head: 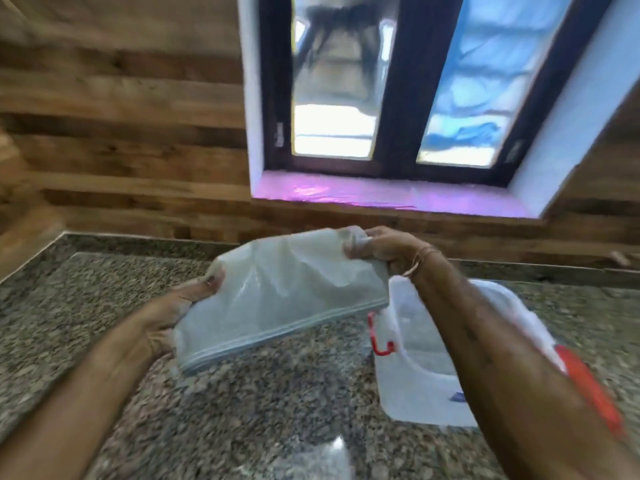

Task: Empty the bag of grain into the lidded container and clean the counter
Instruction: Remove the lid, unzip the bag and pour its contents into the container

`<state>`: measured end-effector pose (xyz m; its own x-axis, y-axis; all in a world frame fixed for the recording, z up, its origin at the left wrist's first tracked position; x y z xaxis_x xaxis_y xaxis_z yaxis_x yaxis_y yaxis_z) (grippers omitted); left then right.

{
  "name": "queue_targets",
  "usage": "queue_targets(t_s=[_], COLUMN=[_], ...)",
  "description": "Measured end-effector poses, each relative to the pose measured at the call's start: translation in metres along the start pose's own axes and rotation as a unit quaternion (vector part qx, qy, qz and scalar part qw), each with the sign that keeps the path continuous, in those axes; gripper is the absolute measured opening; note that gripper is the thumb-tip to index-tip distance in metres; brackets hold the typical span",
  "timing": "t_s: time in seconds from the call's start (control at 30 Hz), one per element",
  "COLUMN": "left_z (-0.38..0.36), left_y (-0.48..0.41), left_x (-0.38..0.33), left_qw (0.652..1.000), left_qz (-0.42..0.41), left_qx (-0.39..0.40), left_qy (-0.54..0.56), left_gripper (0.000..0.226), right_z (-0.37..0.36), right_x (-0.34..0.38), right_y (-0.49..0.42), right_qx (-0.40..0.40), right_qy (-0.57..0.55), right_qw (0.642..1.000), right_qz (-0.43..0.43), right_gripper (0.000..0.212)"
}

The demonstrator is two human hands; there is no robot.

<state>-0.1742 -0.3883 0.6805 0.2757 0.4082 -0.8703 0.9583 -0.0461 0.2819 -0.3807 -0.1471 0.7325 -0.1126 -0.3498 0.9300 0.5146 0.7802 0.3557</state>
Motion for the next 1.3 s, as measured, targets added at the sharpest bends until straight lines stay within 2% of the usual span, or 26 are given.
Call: queue_targets(t_s=[0.03,0.07,0.17,0.23,0.27,0.37,0.43,0.5,0.57,0.63,0.73,0.8,0.87,0.93,1.03,1.07,1.17,1.23,1.3], left_z=[-0.016,-0.033,-0.104,-0.161,-0.182,-0.232,-0.25,-0.265,-0.274,-0.277,-0.275,-0.278,-0.283,-0.284,-0.274,-0.272,-0.268,-0.265,-0.268], left_y=[-0.015,-0.029,-0.068,-0.092,-0.104,-0.137,-0.156,-0.166,-0.169,-0.164,-0.159,-0.158,-0.158,-0.153,-0.153,-0.154,-0.152,-0.151,-0.151], left_x=[-0.011,-0.02,-0.037,-0.037,-0.032,-0.009,0.012,0.033,0.053,0.065,0.074,0.077,0.079,0.078,0.09,0.092,0.088,0.087,0.086], left_qw=[1.0,0.999,0.996,0.993,0.991,0.983,0.977,0.968,0.961,0.947,0.92,0.905,0.902,0.919,0.971,0.974,0.961,0.952,0.953], left_qz=[-0.012,-0.024,-0.084,-0.111,-0.126,-0.18,-0.21,-0.243,-0.262,-0.283,-0.29,-0.276,-0.245,-0.228,-0.163,-0.158,-0.208,-0.224,-0.237], left_qx=[-0.01,-0.017,0.008,0.034,0.033,0.008,-0.02,-0.043,-0.067,-0.093,-0.12,-0.111,-0.096,-0.099,-0.109,-0.114,-0.135,-0.146,-0.119], left_qy=[-0.014,-0.032,-0.029,-0.027,-0.03,-0.026,-0.033,-0.045,-0.068,-0.119,-0.235,-0.306,-0.341,-0.305,-0.133,-0.114,-0.124,-0.147,-0.146], left_gripper=[0.037,0.047,0.103,0.115,0.109,0.08,0.057,0.06,0.061,0.047,0.042,0.045,0.047,0.046,0.057,0.054,0.019,0.008,0.043], right_z=[0.021,0.042,0.109,0.152,0.171,0.211,0.23,0.24,0.243,0.24,0.231,0.229,0.233,0.236,0.242,0.243,0.24,0.234,0.232], right_x=[0.011,0.021,0.032,0.022,0.015,-0.013,-0.038,-0.065,-0.097,-0.126,-0.153,-0.156,-0.156,-0.157,-0.16,-0.162,-0.163,-0.161,-0.161], right_y=[0.019,0.04,0.099,0.132,0.148,0.18,0.192,0.193,0.188,0.182,0.176,0.178,0.178,0.177,0.176,0.175,0.173,0.174,0.174], right_qx=[-0.007,-0.019,-0.071,-0.096,-0.11,-0.156,-0.183,-0.197,-0.201,-0.202,-0.184,-0.175,-0.173,-0.179,-0.214,-0.217,-0.195,-0.161,-0.142], right_qy=[-0.021,-0.039,-0.05,-0.075,-0.082,-0.076,-0.08,-0.111,-0.16,-0.189,-0.205,-0.208,-0.217,-0.229,-0.219,-0.218,-0.222,-0.228,-0.225], right_qw=[0.999,0.998,0.993,0.988,0.985,0.976,0.967,0.957,0.946,0.939,0.935,0.934,0.932,0.934,0.935,0.935,0.939,0.941,0.941], right_qz=[0.024,0.046,0.083,0.097,0.103,0.135,0.156,0.183,0.2,0.206,0.224,0.234,0.231,0.208,0.18,0.177,0.177,0.192,0.209], right_gripper=[0.009,0.011,0.02,0.034,0.034,0.009,0.014,0.014,0.005,0.029,0.061,0.072,0.07,0.06,0.054,0.056,0.061,0.053,0.039])
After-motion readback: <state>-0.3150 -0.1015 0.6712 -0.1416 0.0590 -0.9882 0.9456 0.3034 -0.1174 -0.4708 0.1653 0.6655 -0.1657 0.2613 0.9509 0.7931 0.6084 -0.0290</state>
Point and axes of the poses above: each hand's wrist, its own y-axis away from the middle knuckle, its own z-axis out of the back of the hand, x = y × z, the point moved 10 cm from there along -y, towards the middle knuckle, and after that the axes turned 15 degrees about x, right-handed, at the moved point
